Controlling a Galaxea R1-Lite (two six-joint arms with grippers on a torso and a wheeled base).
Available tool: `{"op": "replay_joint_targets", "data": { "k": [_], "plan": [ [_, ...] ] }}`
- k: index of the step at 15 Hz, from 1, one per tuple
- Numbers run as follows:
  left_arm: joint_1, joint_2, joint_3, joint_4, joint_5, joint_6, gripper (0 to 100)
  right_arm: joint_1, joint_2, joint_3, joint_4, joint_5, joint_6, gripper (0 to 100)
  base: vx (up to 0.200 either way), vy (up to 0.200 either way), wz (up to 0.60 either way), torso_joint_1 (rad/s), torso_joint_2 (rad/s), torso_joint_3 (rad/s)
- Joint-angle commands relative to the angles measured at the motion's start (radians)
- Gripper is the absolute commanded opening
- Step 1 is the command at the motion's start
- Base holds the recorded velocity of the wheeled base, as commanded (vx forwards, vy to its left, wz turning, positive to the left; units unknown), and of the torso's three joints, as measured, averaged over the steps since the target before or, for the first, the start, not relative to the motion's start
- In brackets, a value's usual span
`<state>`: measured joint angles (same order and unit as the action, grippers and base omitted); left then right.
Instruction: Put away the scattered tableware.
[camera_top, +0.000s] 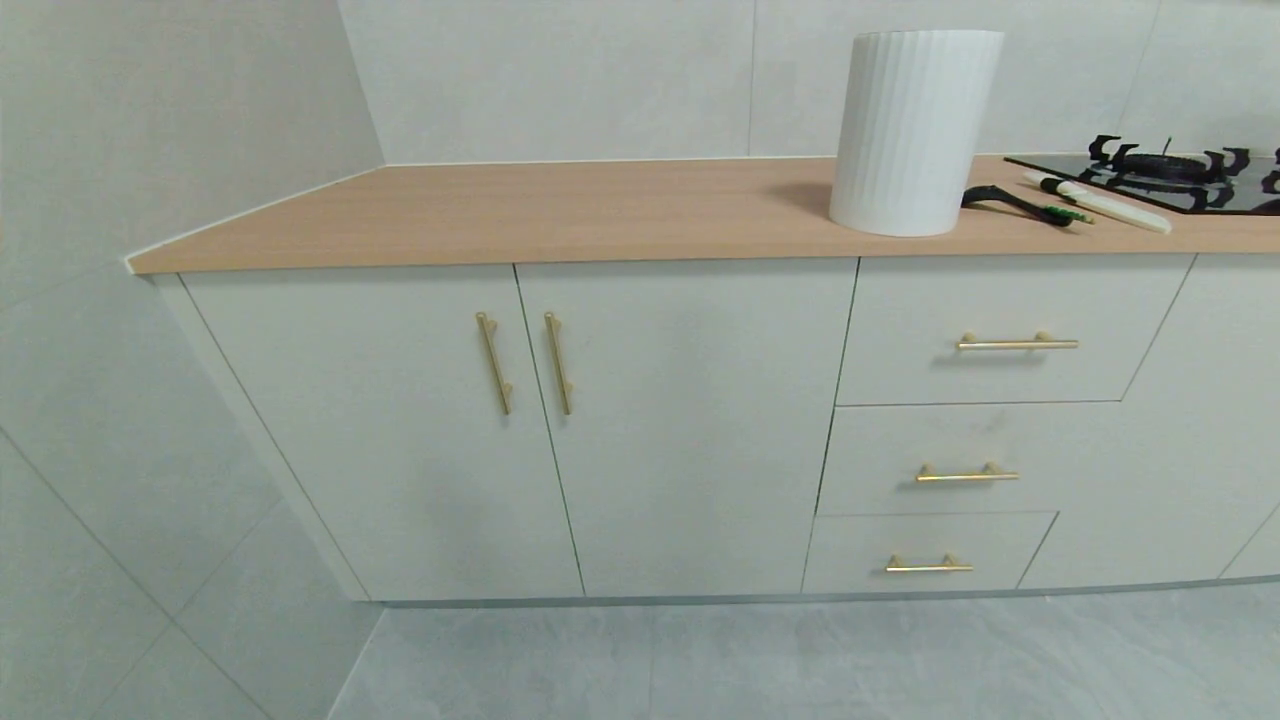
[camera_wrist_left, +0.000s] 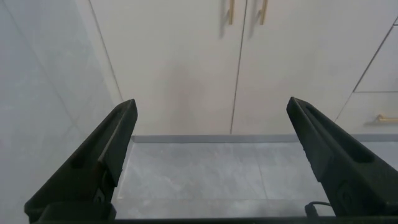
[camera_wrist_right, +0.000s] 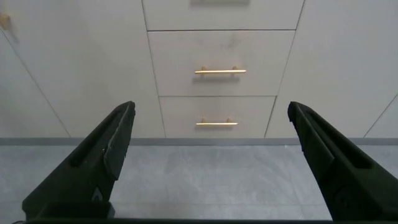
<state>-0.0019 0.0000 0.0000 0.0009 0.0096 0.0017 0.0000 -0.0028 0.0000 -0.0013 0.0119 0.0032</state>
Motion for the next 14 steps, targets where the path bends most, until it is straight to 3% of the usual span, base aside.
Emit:
{"op": "replay_joint_targets", "data": {
  "k": [1,10,14],
  "plan": [
    [0.0,0.0,0.0,-0.001,0.001,0.0,100,0.003,0.003,0.0,0.0,0.0,0.0,100,0.0,-0.2,0.0,0.007,0.01,0.002],
    [0.0,0.0,0.0,-0.001,0.001,0.0,100,0.002,0.003,0.0,0.0,-0.001,0.001,100,0.0,-0.2,0.0,0.001,0.0,0.002],
    [0.0,0.0,0.0,-0.001,0.001,0.0,100,0.002,0.003,0.0,0.0,-0.001,0.001,100,0.0,0.0,0.0,0.0,0.0,0.0]
  ]
}}
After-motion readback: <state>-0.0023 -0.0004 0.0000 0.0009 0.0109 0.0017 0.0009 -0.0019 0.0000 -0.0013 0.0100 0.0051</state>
